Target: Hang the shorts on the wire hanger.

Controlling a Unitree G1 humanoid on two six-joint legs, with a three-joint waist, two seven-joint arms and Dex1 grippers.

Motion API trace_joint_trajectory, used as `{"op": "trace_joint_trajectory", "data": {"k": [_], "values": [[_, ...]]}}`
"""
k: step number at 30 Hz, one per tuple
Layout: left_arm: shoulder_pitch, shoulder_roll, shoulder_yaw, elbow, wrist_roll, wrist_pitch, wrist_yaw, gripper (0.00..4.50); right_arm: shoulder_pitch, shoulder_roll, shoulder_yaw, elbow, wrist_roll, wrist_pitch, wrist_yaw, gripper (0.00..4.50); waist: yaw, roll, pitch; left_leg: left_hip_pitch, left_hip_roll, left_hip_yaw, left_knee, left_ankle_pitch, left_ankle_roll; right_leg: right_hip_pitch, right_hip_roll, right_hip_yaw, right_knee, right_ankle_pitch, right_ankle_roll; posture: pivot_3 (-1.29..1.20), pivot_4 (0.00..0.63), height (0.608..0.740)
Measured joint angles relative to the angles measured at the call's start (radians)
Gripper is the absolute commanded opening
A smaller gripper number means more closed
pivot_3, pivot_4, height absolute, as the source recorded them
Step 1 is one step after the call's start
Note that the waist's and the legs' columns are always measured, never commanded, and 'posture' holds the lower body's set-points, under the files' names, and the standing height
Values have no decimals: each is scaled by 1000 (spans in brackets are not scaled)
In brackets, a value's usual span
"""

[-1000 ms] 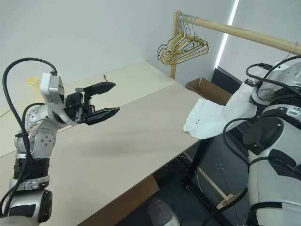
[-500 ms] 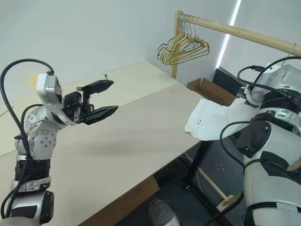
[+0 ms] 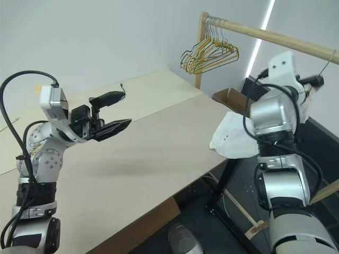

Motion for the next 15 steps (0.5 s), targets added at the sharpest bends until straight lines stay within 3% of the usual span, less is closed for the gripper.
{"op": "trace_joint_trajectory", "data": {"k": [7, 11, 15], "values": [[88, 77, 54, -13, 64, -9, 55, 4500, -1, 55, 133, -46, -82, -247, 93, 4445, 9, -1, 0, 0, 1, -1, 0, 0, 0, 0, 0, 0, 0, 0, 0, -236, 0, 740], [211, 107, 105, -90, 76, -6, 112, 4500, 5, 120, 176, -2, -64, -407, 203, 4445, 51, -2, 1, 0, 2, -1, -1, 0, 0, -2, 1, -1, 0, 1, -1, -140, 0, 740], [380, 119, 187, -202, 105, -1, 202, 4500, 42, 149, 176, 9, 9, -554, 371, 4445, 131, -2, 1, -2, 2, -3, -1, 0, 0, -10, 0, -2, 0, 5, -9, -58, 0, 740]]}}
